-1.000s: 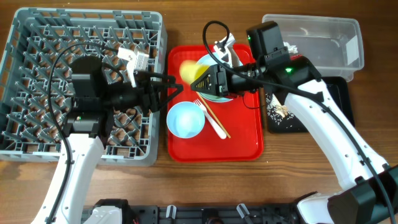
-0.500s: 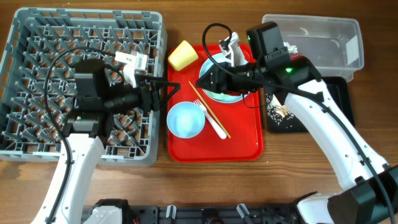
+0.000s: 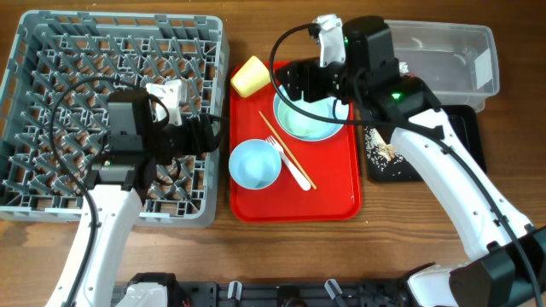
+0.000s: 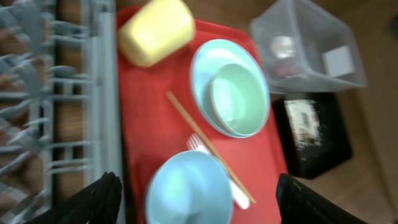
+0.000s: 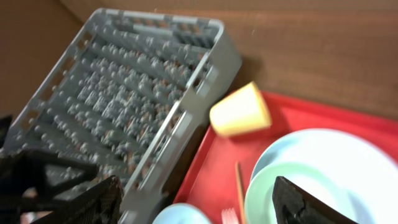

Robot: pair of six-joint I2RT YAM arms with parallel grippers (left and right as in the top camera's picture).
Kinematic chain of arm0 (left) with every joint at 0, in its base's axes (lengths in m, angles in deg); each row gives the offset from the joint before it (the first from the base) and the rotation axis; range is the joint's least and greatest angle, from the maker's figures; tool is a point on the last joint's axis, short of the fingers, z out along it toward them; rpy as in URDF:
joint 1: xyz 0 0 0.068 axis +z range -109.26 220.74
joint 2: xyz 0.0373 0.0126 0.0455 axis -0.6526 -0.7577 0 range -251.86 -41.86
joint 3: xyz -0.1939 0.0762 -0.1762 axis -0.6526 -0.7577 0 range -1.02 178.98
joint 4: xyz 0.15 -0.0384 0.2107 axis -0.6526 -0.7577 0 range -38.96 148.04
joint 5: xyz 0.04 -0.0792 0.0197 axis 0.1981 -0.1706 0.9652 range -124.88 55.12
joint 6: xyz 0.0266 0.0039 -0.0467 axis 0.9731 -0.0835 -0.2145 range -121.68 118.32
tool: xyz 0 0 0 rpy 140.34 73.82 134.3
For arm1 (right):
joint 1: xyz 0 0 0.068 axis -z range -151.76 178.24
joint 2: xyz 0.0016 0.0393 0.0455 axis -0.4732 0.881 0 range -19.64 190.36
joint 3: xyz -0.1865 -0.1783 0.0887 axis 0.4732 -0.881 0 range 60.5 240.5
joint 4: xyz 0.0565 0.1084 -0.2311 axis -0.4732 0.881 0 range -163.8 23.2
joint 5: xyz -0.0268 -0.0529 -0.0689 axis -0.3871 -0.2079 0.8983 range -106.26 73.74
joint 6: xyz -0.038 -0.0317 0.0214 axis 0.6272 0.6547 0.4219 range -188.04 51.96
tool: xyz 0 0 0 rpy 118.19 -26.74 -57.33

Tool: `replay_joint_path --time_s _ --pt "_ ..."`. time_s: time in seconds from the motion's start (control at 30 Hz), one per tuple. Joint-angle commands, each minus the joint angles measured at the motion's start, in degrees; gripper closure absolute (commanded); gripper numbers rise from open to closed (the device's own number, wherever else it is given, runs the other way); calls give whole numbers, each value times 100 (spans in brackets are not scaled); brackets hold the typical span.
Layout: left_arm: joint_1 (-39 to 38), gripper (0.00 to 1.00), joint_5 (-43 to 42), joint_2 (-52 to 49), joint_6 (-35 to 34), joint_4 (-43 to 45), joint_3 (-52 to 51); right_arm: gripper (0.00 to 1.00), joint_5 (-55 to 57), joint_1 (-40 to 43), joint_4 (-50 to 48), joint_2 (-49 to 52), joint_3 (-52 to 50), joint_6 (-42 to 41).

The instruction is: Sort waste into correct bins and load items into the dishwasher rack

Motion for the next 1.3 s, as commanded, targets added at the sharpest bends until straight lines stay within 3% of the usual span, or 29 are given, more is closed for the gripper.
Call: replay_joint_path --time_s 0.0,0.27,0.43,0.57,0.9,1.27 --pt "162 19 745 444 50 -278 79 23 376 4 -151 103 190 306" --pt "710 18 750 852 52 -671 79 20 468 264 1204 1071 2122 619" --pt "730 18 752 857 52 -691 79 13 -170 264 1703 2170 3180 1506" --pt "730 18 752 857 55 -691 79 12 -625 267 1390 2817 3187 1853" --pt "730 18 752 846 55 -745 79 10 -1342 264 584 3928 3182 1764" --pt "730 18 752 846 55 -778 79 8 -1620 225 382 4417 3115 1703"
